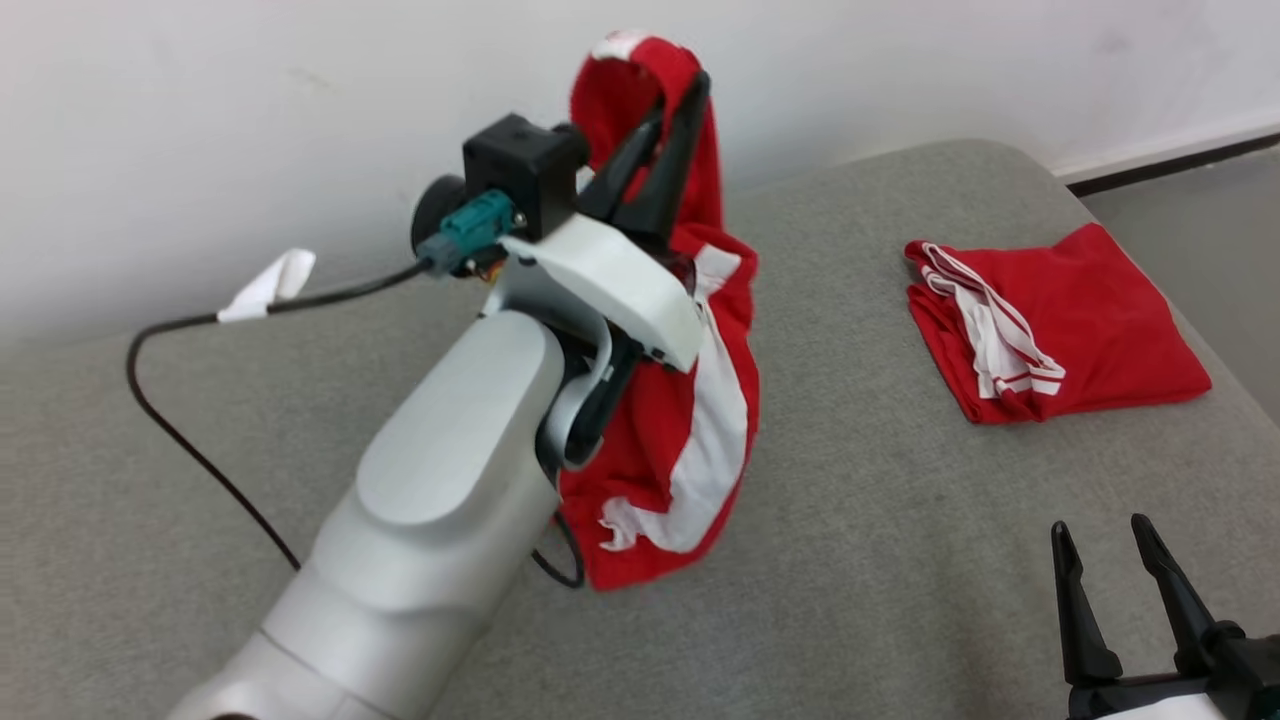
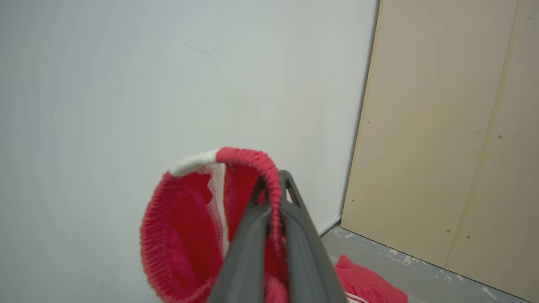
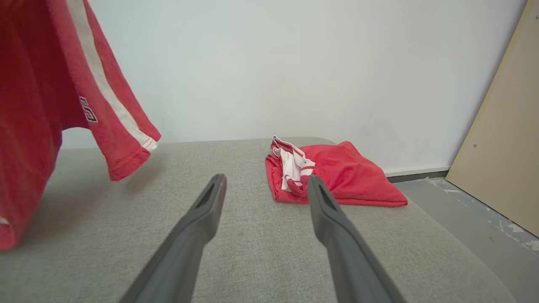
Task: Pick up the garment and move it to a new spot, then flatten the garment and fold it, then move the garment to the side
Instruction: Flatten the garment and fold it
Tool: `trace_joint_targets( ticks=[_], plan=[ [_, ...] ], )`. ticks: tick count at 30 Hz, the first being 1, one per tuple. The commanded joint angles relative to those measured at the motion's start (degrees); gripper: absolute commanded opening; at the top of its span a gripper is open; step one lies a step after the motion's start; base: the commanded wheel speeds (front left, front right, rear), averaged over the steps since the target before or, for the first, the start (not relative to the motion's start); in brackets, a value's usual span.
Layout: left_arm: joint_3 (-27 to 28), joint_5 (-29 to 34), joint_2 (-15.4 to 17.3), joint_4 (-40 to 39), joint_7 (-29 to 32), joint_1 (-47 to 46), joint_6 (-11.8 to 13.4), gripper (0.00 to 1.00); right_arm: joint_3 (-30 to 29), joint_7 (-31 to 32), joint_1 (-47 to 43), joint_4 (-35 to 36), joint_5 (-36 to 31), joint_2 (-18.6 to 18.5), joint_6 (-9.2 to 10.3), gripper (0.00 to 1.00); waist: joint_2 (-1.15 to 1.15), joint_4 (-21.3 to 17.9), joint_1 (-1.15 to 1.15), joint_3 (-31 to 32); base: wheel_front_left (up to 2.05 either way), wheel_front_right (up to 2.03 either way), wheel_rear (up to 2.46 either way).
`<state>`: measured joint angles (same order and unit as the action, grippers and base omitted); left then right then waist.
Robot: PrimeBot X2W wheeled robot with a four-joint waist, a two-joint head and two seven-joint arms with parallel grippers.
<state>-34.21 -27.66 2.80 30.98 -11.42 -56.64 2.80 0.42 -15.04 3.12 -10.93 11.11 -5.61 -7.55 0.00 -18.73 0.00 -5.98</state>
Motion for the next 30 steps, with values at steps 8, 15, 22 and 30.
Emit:
trace_joint_targets(
  ticks=[8,15,22,30],
  plan=[
    [2.9,-6.7,1.9,-8.7,-1.5,15.7,9.2,0.00,-1.5,-0.2,-4.1,0.2,-0.3,-0.8,0.14,1.00,0.00,5.4,0.00,2.7,0.00,0.00,0.00],
    [10.7,-8.9,7.0,-11.0,-3.3,29.9,14.5,0.00,-1.3,-0.2,-5.3,0.2,-0.5,-1.4,0.14,1.00,0.00,9.9,0.00,2.7,0.00,0.00,0.00],
    [17.7,-8.0,7.4,-10.1,-3.7,41.1,15.8,0.00,-0.6,-0.2,-5.7,-0.1,-0.7,-2.4,0.14,1.00,0.00,13.7,0.00,3.0,0.00,0.00,0.00],
    [21.6,-6.4,4.8,-8.1,-3.7,50.2,13.2,0.00,-0.1,-0.2,-6.5,-0.4,-0.7,-2.9,0.14,1.00,0.00,16.1,0.00,3.6,0.00,0.00,0.00]
  ],
)
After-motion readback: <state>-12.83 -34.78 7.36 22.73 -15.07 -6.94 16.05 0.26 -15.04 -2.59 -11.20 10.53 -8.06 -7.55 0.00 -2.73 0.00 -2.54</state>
